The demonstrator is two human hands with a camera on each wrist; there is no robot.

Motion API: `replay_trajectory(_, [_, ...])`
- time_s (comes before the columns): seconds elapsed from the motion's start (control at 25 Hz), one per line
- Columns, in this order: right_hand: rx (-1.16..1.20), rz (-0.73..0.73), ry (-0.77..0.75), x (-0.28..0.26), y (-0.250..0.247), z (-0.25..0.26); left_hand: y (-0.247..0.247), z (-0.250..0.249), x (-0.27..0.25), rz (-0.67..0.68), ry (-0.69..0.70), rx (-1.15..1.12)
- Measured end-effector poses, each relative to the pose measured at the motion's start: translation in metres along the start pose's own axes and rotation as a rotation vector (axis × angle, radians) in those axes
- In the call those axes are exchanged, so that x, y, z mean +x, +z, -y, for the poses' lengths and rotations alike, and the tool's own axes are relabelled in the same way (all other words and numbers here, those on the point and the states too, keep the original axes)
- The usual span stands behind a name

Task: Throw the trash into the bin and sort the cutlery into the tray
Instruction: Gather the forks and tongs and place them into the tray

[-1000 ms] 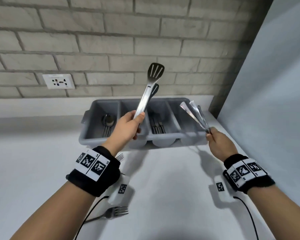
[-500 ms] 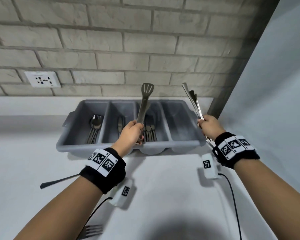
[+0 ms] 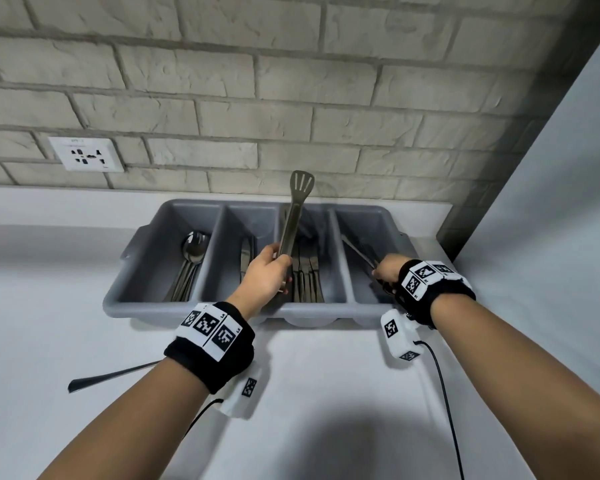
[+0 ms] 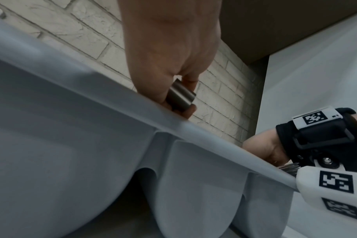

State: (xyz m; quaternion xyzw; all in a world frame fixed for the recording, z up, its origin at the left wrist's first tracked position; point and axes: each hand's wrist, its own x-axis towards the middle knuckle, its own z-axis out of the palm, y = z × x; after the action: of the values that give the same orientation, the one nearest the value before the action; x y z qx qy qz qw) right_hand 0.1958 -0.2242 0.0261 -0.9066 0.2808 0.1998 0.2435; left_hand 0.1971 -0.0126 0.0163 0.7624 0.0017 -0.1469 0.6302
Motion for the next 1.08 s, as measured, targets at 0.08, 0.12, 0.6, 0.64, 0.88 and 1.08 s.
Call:
replay_trajectory(0.08, [-0.079,-0.074,0.011,-0.002,0.006,0.004,0.000,-0.001,0.000,0.009,-0.002,0.020])
replay_trajectory(0.12, [-0.072,-0.073,0.028,-0.003,0.008,0.005,0.000,-0.001,0.000,0.015,-0.001,0.034])
replay_trajectory(0.6, [-0.196,-0.139,-0.118,-0.001,0.014,-0.001,-0.022,0.003,-0.022,0.046,-0.013,0.030])
replay_trajectory(0.64, [-0.111,-0.164,-0.109,-0.005,0.011,0.000,-0.023,0.003,-0.025,0.048,-0.003,0.023])
replay_trajectory(0.88, [0.325,-0.285,-0.202,-0.043,-0.004,0.029,-0.046,0.008,-0.036,-0.025,0.014,-0.064])
replay_trajectory(1.08, [0.433,-0.126,-0.337,-0.063,0.030,0.084,-0.102,0.017,-0.039,-0.249,0.038,-0.101])
